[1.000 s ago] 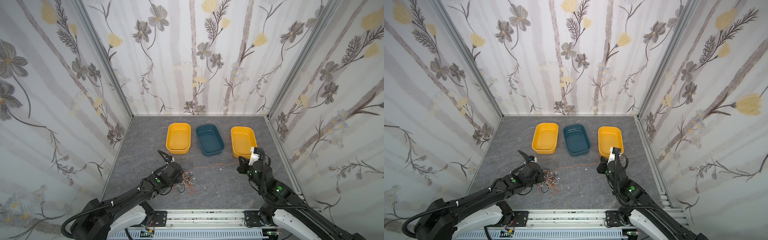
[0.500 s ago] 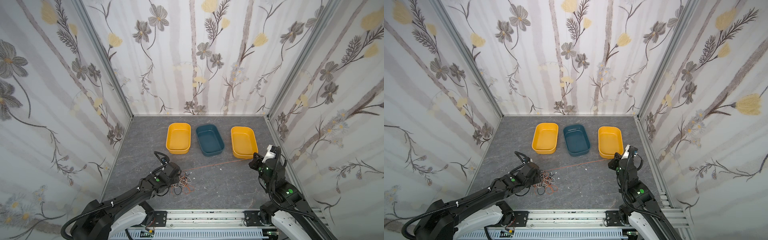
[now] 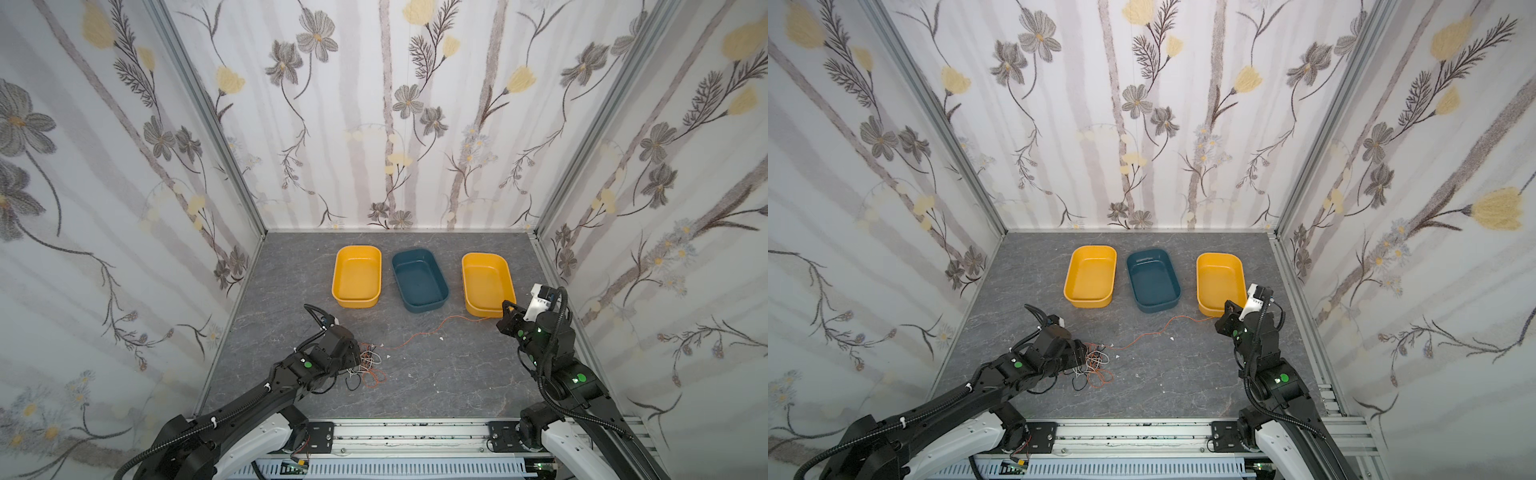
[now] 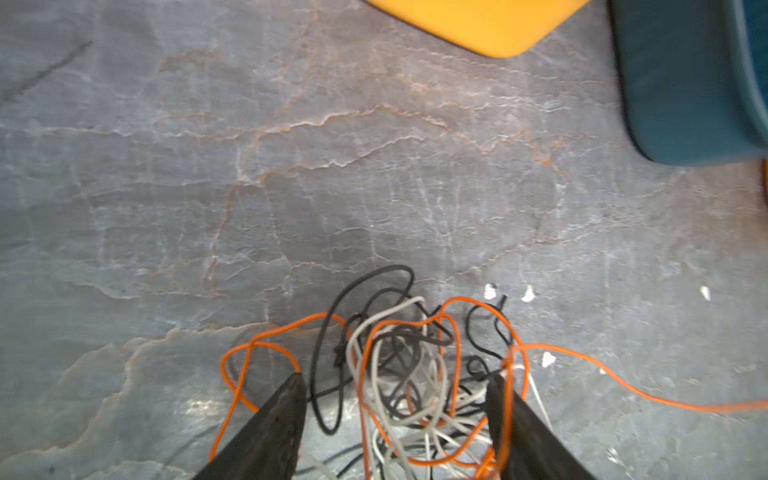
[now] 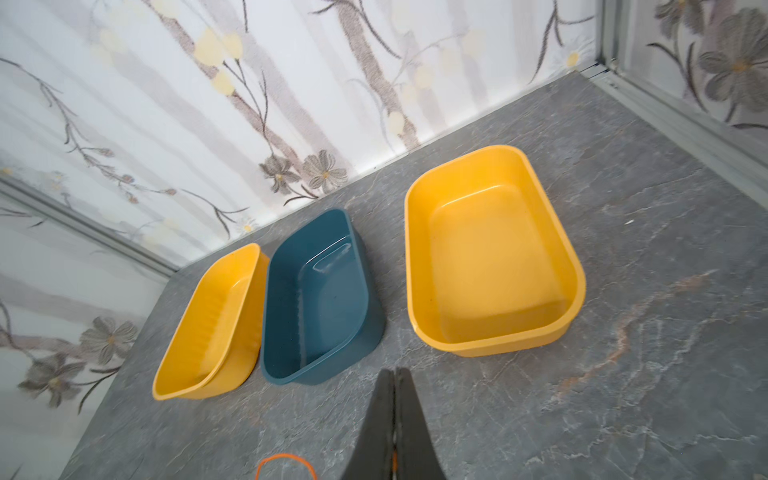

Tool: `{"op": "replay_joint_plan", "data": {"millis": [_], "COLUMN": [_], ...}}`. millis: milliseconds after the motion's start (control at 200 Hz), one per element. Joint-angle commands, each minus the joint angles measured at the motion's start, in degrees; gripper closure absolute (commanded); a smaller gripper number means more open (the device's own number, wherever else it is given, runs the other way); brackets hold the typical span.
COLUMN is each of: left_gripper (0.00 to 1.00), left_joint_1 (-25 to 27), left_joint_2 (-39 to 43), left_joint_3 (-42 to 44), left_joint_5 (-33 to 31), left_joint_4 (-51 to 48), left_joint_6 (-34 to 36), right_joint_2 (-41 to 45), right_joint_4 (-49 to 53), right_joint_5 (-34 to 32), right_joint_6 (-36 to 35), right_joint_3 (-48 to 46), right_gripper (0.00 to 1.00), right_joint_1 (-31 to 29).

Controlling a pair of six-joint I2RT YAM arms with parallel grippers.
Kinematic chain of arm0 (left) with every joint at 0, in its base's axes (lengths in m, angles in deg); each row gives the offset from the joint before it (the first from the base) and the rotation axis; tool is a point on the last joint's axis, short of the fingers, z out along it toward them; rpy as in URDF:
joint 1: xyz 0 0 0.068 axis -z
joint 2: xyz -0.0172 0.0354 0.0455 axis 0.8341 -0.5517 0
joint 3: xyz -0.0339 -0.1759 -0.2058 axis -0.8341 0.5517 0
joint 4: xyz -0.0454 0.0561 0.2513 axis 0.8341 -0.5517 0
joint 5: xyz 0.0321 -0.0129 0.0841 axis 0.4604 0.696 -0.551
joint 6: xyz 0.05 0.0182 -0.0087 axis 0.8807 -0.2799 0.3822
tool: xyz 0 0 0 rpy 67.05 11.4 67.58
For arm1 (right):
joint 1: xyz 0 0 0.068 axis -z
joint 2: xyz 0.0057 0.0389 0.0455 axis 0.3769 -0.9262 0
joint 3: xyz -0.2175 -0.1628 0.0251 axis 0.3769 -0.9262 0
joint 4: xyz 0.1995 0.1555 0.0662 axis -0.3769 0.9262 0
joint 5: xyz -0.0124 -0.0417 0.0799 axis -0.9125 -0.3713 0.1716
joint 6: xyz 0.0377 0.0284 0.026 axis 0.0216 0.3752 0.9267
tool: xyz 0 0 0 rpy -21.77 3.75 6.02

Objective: Untangle the cables

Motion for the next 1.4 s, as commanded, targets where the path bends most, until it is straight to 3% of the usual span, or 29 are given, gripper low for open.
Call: {"op": "replay_joint_plan", "data": {"millis": [0, 185, 395, 545, 729, 964, 1084, 1239, 1394], "left_gripper": [0.26, 0.24, 0.22, 0.29, 0.42, 0.45, 0.48, 0.63, 0.71], "left_joint_1": [-0.1, -0.2, -0.2, -0.3, -0.3, -0.4, -0.6, -0.6, -1.0], "left_joint_2": [1.6, 2.8, -1.6, -8.3, -15.4, -12.2, -12.4, -14.0, -14.2], "left_joint_3": [-1.6, -6.0, -10.1, -14.0, -17.9, -15.0, -12.9, -12.1, -12.5], "left_joint_5": [2.2, 1.8, 7.0, 8.3, 7.2, 4.6, 7.3, 7.1, 6.7], "left_joint_4": [-0.2, -5.1, -0.9, -3.1, -9.7, -10.7, -8.3, -7.1, -5.9], "left_joint_6": [2.8, 4.4, 7.4, 12.0, 12.1, 10.9, 9.9, 9.7, 10.1], "right_joint_2": [-1.1, -2.2, -2.5, -2.6, -2.7, -3.5, -4.3, -4.8, -4.5], "right_joint_4": [-5.7, -8.1, -9.0, -8.1, -7.6, -7.1, -7.8, -8.3, -8.5], "right_joint_5": [8.2, 13.9, 17.6, 18.6, 18.2, 17.7, 17.6, 17.8, 17.7], "right_joint_6": [-0.2, 0.2, 0.7, 0.5, 0.4, 0.0, 0.0, 0.0, 0.1], "right_joint_3": [-0.1, 0.7, 2.9, 5.1, 6.1, 6.9, 7.0, 6.7, 6.1], "right_gripper": [1.0, 1.0, 1.0, 1.0, 1.0, 1.0, 1.0, 1.0, 1.0], "right_joint_1": [-0.1, -0.1, -0.1, -0.1, -0.1, -0.1, -0.1, -0.1, -0.1]}}
